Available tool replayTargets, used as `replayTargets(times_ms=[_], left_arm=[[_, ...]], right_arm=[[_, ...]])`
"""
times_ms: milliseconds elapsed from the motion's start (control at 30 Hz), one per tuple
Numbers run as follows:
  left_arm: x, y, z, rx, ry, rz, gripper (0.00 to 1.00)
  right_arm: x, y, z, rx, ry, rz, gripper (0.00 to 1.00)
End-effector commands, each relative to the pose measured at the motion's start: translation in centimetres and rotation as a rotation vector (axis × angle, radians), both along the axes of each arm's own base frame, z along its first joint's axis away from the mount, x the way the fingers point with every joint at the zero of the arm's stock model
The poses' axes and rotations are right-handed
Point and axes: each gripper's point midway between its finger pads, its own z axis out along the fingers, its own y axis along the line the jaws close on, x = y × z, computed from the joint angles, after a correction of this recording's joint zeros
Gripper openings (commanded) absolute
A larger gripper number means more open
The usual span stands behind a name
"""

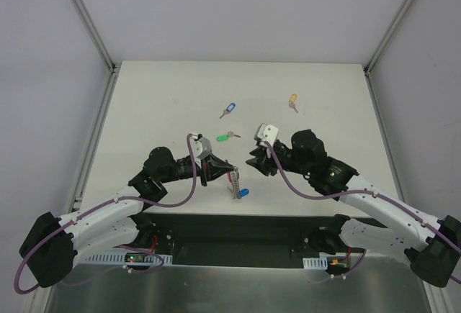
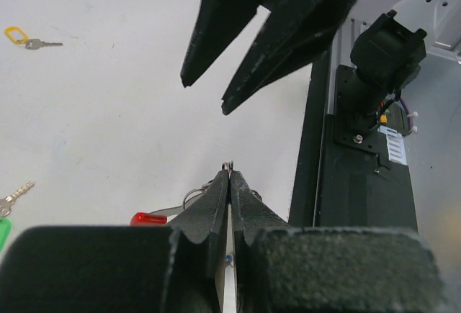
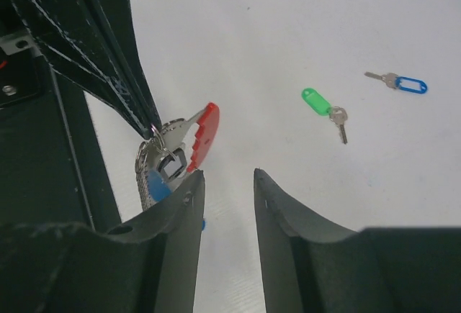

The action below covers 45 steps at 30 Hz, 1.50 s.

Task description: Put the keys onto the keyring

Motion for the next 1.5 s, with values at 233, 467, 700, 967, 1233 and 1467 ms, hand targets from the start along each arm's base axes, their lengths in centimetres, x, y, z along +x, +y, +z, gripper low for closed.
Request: replayTargets(times_ms=[233,467,700,967,1233,1467], left_arm=[[-1.8,-0.8,5.0,-0.088,-0.276,-0.165,0.0],[-1.7,-0.9,6.0,-0.111,-0.308,-0.169,0.0],[-1.8,-1.1,6.6,-0.128,-0.31,-0.181,0.0],[-1.9,-1.4,6.8,-0.138,-0.3,-0.196,0.0],[-2.5,-1.1,8.2,-0.191,-0.329,-0.201,0.0],[-2.8,-0.9,8.5,-0.213,-0.336,-0.202,0.0]], right_arm=[[-4.6,1.8,3.1,0.049,0.227,0.454,0.37],[-4.5,1.9,2.8,0.054,0.257,0.495,0.37],[-5.0,2.2,2.4,0.062,0.288,0.545,0.34],[-5.2,2.4,2.7,0.077,0.281,0.57,0.25],[-4.8,2.4,1.4,0.061,0.314,0.554,0.01],[-4.8,2.3,1.8,0.069,0.308,0.542,0.01]])
